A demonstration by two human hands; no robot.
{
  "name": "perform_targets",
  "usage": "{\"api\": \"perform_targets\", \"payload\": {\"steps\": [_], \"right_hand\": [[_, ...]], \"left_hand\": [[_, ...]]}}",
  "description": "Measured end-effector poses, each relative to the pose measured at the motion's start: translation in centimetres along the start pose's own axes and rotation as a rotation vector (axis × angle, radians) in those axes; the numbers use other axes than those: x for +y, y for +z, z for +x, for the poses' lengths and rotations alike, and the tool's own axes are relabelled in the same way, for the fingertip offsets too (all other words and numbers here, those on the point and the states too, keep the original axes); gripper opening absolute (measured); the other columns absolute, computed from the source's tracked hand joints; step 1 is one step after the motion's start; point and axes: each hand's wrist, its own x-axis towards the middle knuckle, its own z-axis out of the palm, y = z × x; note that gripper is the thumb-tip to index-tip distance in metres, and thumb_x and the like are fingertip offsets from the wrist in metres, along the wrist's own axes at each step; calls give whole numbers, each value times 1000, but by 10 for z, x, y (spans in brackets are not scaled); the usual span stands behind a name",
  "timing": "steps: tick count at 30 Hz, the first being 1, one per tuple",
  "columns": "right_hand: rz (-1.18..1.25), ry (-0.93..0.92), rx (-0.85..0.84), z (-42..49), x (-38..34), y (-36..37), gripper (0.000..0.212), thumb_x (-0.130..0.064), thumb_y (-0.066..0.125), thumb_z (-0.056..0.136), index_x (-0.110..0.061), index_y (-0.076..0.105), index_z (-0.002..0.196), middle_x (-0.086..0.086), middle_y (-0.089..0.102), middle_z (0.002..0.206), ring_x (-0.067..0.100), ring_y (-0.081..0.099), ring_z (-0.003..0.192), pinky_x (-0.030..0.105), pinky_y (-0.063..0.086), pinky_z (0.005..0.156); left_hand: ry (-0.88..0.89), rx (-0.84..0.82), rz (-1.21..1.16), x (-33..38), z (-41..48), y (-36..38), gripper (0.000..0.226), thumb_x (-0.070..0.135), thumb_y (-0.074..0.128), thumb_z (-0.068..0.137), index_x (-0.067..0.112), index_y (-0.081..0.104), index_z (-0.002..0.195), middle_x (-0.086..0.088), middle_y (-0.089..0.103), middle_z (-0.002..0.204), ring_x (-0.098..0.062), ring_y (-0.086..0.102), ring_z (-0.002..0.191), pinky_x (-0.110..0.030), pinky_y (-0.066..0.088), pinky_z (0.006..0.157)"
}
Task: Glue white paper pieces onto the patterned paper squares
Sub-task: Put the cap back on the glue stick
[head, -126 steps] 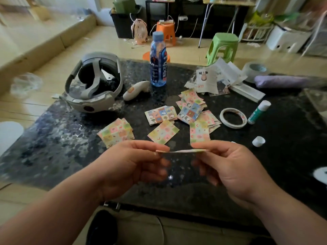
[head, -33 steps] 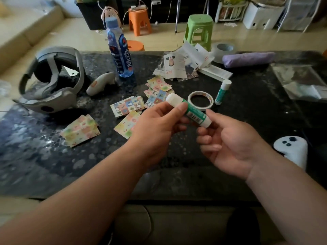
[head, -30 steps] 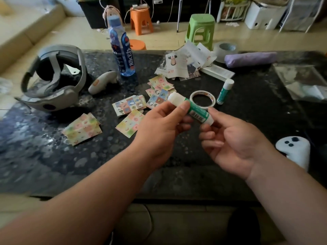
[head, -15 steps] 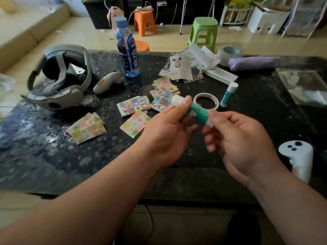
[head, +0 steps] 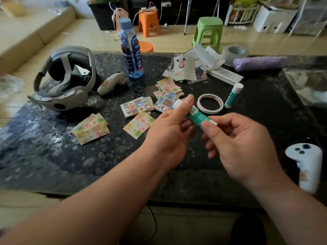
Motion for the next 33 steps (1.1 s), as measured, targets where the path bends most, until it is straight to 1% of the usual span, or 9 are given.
{"api": "perform_targets", "payload": {"steps": [2,7,11,14,18,22,25,29,33], "right_hand": [[87,19,4,-2,0,2,11,-19,72,91,-11,72,99,7,73,72,17,65,54,26,53,46],[534,353,-28,6,-6,0,17,-19,65,94,-4,68,88,9,64,66,13,53,52,21,42,42],[781,574,-177,9,-11,-5,22,-23,64,88,-4,68,98,7,58,69,8,46,53,16,38,40],[863,638,-231,9,-13,-7,28,-23,64,84,-4,69,103,6,56,70,6,44,53,13,37,38],[594,395,-144,7,-6,-3,28,-25,70,80,-3,71,97,9,67,71,12,55,55,20,44,44],[-279,-350,109,-1,17,2,21,-20,79,87,-10,74,104,-5,73,81,5,67,71,12,52,67],[-456,-642,167,-7,24,6,25,-16,78,88,-2,72,107,2,70,95,6,64,85,5,46,81],[-166,-381,118,-9,15,10,25,-31,75,85,-17,71,106,-10,72,82,7,69,71,12,52,65],[256,24,8,-2,2,9,28,-32,70,78,-13,72,98,8,74,75,14,62,55,23,51,47]], "left_hand": [[-6,-32,14,2,-2,0,56,32,79,72,12,57,119,-7,66,91,-15,62,78,-26,47,76],[43,-136,-1,4,-3,-5,18,15,64,92,8,67,109,-9,68,103,-15,63,91,-28,49,83],[42,-146,-39,11,-3,-8,29,12,59,93,0,65,119,-12,71,120,-16,67,100,-27,55,92],[53,-129,-54,15,-4,-5,42,12,62,89,-8,59,126,-13,72,112,-16,69,92,-27,57,87],[142,17,-31,13,-7,2,61,14,72,79,-11,55,132,-17,69,103,-17,69,84,-26,58,79],[116,179,-81,8,-8,5,79,17,83,71,-11,51,137,-27,69,118,-26,67,94,-32,57,87],[108,191,-111,9,-9,4,80,17,84,70,-8,51,139,-21,68,110,-26,63,94,-32,56,89],[101,117,-65,12,-13,0,47,22,80,70,2,69,110,-14,66,102,-22,61,91,-29,53,84],[66,51,-82,14,-18,-3,23,26,69,89,10,71,105,-10,68,100,-17,66,84,-29,55,77]]}}
